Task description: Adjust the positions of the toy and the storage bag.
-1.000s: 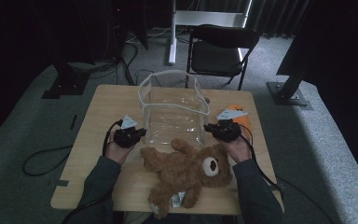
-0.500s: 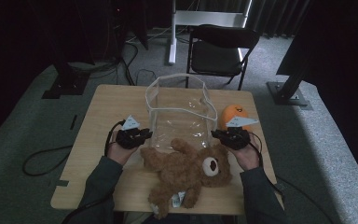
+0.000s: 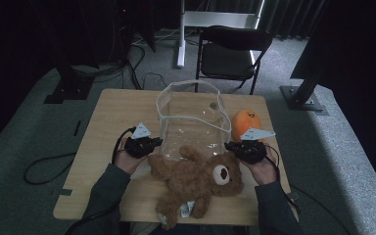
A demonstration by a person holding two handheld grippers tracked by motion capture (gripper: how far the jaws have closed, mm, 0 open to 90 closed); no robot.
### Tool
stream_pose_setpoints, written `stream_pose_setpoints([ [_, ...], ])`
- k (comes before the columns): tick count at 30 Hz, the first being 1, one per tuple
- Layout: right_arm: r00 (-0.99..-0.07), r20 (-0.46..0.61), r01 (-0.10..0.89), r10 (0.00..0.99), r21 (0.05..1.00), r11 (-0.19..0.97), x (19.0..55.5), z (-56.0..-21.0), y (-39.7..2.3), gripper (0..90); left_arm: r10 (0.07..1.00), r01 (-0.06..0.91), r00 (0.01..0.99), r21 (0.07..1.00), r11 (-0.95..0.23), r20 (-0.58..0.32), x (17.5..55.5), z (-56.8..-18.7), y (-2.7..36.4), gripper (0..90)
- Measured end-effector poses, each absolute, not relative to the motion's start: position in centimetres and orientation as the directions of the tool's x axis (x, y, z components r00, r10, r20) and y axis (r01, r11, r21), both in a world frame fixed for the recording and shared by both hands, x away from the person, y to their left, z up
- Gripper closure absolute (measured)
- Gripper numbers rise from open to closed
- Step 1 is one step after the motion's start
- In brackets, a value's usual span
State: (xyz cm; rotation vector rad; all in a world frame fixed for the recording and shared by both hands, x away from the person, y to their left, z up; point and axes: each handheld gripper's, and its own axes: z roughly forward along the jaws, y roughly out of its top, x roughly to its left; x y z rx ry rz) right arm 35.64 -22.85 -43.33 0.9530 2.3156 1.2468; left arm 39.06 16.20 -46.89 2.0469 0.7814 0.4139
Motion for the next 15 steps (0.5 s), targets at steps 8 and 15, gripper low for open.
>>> stream_pose_setpoints([
  [8, -0.718, 0.017, 0.395, 0.695, 0.833, 0.387, 34.7, -43.4, -23.0, 85.3, 0.659, 0.365, 0.752, 0.831, -0.420, 0.003, 38.7, -46.9, 16.0, 86.9],
  [15, -0.720, 0.013, 0.395, 0.694, 0.829, 0.395, 33.9, -43.3, -23.4, 85.2, 0.647, 0.358, 0.762, 0.829, -0.429, 0.006, 38.4, -46.9, 15.6, 86.8],
])
